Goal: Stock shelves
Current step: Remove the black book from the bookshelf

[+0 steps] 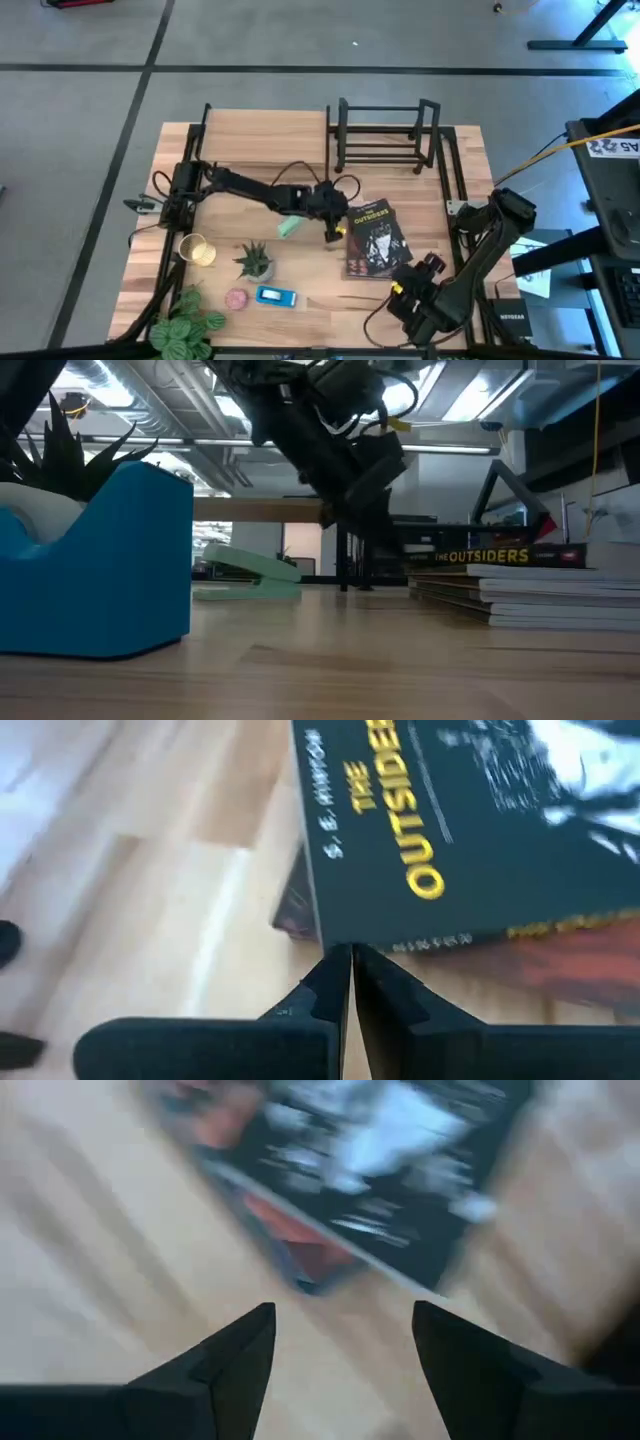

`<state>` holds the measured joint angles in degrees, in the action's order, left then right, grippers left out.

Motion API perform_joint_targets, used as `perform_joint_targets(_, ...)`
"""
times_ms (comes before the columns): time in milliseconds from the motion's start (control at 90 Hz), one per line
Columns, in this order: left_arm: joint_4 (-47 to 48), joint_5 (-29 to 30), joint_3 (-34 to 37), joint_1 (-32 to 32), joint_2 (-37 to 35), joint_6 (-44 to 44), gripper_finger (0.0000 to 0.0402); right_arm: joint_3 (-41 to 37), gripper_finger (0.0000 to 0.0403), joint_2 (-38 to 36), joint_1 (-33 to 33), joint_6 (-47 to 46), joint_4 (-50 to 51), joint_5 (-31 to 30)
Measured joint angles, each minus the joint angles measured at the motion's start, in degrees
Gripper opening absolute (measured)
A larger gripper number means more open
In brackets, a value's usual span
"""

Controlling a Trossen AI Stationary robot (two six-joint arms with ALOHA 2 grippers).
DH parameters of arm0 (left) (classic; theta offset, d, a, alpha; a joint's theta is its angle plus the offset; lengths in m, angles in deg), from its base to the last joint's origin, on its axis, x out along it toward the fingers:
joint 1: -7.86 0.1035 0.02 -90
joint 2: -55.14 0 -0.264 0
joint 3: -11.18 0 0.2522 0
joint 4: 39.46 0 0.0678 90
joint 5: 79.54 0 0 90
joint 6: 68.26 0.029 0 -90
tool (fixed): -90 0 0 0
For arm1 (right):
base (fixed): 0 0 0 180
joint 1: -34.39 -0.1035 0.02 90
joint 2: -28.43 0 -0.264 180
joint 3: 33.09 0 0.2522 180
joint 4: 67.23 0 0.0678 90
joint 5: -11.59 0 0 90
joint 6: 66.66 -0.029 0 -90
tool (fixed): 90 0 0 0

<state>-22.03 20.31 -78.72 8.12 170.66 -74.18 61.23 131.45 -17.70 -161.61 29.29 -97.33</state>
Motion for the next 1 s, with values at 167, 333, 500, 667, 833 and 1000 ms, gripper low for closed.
perform_joint_targets(167, 3.5, 1.0, 0.0, -2.2, -0.1, -0.8, 0.0001, -4.8, 0.0193, -2.1, 1.2, -2.0, 5.1, 6.1)
perform_joint_targets(333, 9.3, 1.1, 0.0, -6.4, -0.1, -2.2, 0.0001, -16.1, 0.0155, -5.8, 4.8, 0.6, 2.8, 11.5)
perform_joint_targets(500, 9.9, 1.5, 0.0, -9.9, 0.2, -4.0, 0.0001, -23.9, 0.0124, -10.7, 8.0, 2.0, -3.0, 12.1)
perform_joint_targets(667, 5.1, 1.3, -0.1, -12.0, 2.5, -7.3, 0.0001, -28.1, 0.0107, -13.4, 10.0, 7.0, -12.8, 11.0)
perform_joint_targets(833, -0.3, -1.6, -0.2, -13.3, 6.8, -10.0, 0.0001, -29.4, 0.0098, -13.5, 10.9, 8.6, -14.7, 11.3)
perform_joint_targets(1000, -3.3, 0.0, -0.2, -14.1, 7.9, -11.7, 0.0001, -29.3, 0.0089, -14.1, 10.4, 10.3, -19.1, 11.5)
